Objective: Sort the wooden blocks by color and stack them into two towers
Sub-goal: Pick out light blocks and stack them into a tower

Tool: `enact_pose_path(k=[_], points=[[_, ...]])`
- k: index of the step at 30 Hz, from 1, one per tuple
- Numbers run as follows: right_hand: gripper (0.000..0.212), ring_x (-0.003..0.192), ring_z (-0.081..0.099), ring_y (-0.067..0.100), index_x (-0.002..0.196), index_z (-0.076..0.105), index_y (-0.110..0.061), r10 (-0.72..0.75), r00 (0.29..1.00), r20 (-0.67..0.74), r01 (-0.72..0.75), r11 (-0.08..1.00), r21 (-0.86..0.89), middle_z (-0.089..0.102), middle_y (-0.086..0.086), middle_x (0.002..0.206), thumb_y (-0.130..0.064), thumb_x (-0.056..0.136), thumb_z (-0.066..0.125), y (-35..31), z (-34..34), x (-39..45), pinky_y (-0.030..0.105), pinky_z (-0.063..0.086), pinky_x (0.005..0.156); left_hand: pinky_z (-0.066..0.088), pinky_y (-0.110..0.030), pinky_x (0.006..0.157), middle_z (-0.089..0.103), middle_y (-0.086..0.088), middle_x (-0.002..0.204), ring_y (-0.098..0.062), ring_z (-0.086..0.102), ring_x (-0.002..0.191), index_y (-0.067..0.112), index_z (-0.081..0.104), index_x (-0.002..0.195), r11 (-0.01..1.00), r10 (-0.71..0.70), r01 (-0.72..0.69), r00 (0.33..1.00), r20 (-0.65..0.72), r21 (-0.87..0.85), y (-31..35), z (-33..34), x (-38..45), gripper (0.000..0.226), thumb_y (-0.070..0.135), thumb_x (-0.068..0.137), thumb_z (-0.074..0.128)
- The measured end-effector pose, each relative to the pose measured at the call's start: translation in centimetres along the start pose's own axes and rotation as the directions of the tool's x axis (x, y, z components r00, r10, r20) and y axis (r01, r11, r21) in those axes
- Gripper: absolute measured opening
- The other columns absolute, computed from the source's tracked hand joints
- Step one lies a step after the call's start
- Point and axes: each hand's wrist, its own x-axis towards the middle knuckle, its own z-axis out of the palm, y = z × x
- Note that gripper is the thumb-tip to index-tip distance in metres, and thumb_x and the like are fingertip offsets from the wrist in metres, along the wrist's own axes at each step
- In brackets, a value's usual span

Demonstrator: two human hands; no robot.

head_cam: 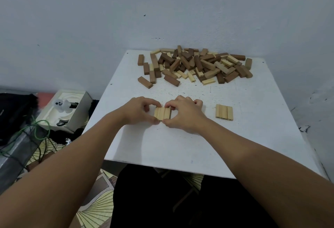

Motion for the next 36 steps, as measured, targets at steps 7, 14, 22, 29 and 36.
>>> enact_pose_path(k=[7,14,22,29,36], points=[[0.05,0.111,0.048,0.01,0.122,0.064,-0.043,0.011,1.0,0.013,-0.013,0.994,0.104,0.051,-0.013,0.11,-0.055,0.075,0.076,-3.2,1.9,2.1,0.039,0.025,0.099,0.033,-0.025,0.064,0.046,0.002,0.076,-0.011,0.04,0.064,0.044,0.072,0.115,0.994,-0.067,0.068,0.998,0.02,-0.083,-3.0,-2.6,-0.5,0.048,0.034,0.073,0.093],[0.048,0.112,0.048,0.007,0.121,0.064,-0.044,0.028,1.0,-0.015,-0.024,0.972,0.232,0.048,-0.014,0.111,-0.05,0.076,0.078,-2.8,2.9,2.0,0.033,0.02,0.1,0.033,-0.027,0.067,0.046,0.001,0.078,-0.011,0.041,0.066,0.044,0.074,0.112,0.984,-0.059,0.064,0.998,0.031,-0.166,-3.8,-2.7,-0.3,0.047,0.031,0.072,0.094],[0.048,0.112,0.044,0.011,0.121,0.063,-0.047,0.056,0.998,-0.018,-0.051,0.977,0.208,0.047,-0.013,0.109,-0.054,0.076,0.077,-3.3,3.2,2.4,0.035,0.021,0.1,0.032,-0.029,0.068,0.047,-0.002,0.078,-0.013,0.041,0.068,0.041,0.075,0.113,0.976,-0.064,0.07,0.997,0.035,-0.205,-4.1,-3.0,-0.3,0.048,0.026,0.072,0.095],[0.051,0.112,0.041,0.009,0.125,0.06,-0.046,0.048,0.999,-0.013,-0.044,0.977,0.208,0.047,-0.013,0.112,-0.055,0.077,0.077,-3.1,3.4,2.3,0.033,0.018,0.098,0.034,-0.032,0.068,0.051,0.001,0.076,-0.013,0.045,0.068,0.04,0.075,0.111,0.97,-0.072,0.077,0.997,0.029,-0.232,-4.3,-2.8,-0.4,0.049,0.024,0.07,0.095],[0.053,0.113,0.041,0.01,0.127,0.058,-0.046,0.034,0.999,-0.011,-0.03,0.978,0.205,0.047,-0.012,0.113,-0.056,0.078,0.076,-2.9,3.5,2.4,0.033,0.018,0.099,0.035,-0.031,0.069,0.05,0.0,0.078,-0.014,0.046,0.071,0.039,0.075,0.114,0.962,-0.077,0.08,0.997,0.023,-0.263,-4.2,-2.7,-0.7,0.05,0.021,0.071,0.095]])
